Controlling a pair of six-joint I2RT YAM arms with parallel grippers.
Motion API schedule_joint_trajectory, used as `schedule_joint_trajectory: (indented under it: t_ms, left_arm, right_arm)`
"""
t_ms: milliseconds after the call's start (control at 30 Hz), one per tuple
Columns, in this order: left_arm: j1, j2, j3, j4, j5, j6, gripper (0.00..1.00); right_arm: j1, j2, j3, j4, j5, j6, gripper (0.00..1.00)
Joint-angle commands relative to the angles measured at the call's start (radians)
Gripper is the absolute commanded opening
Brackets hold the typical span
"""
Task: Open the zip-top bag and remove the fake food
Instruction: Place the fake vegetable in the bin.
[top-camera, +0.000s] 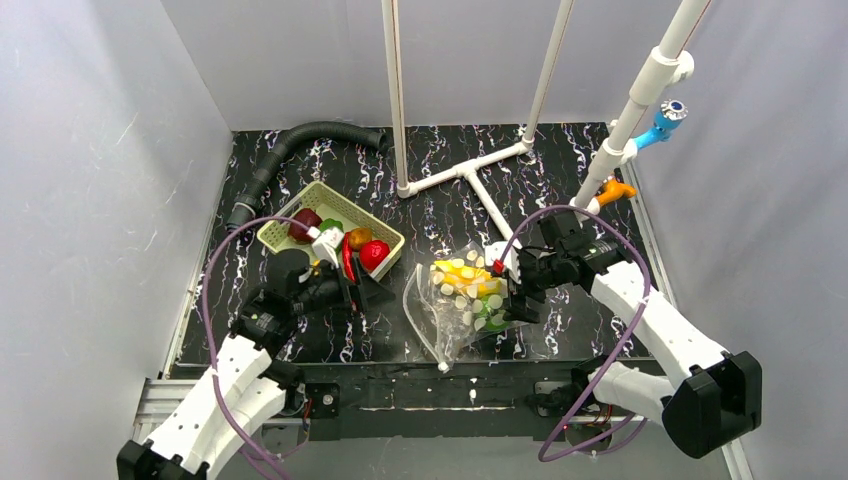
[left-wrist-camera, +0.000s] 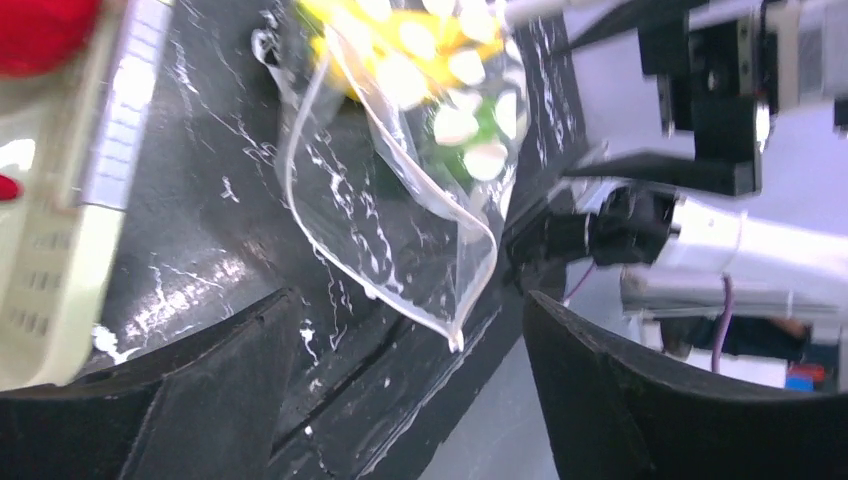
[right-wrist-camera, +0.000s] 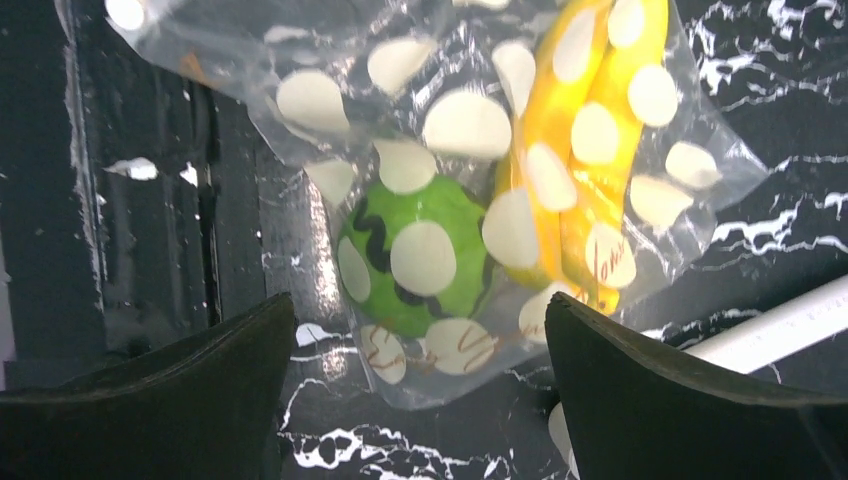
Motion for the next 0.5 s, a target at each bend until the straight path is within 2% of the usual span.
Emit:
schedule_joint_trajectory:
  t_ms: [0, 100, 167, 267, 467]
  left_arm:
    - [-0.143, 0.036, -0.05, 0.109, -0.097, -0.088, 0.74]
    - [-0.211, 0.099, -0.081, 0.17, -0.14, -0.1, 0.62]
    - [-0.23, 0.139, -0.086, 0.199, -0.147, -0.102, 0.61]
    - [-0.261, 0.201, -0.082, 0.247, -0.156, -0.107, 0.57]
    - [-0.358, 0.367, -0.078, 0.378, -0.198, -0.135, 0.51]
  right_arm:
    - [-0.036, -0.032, -0.039, -0.033, 0.074, -0.071, 1.0]
    - [-0.037, -0.031, -0.079, -0.02, 0.058, -0.087, 1.0]
    - [-0.037, -0.023, -0.084, -0.014, 0.04, -0.089, 1.0]
    - [-0.015, 0.001, -0.096, 0.001, 0.046, -0.09, 0.93]
    - [0.073, 0.076, -0.133, 0.091, 0.208, -0.094, 0.81]
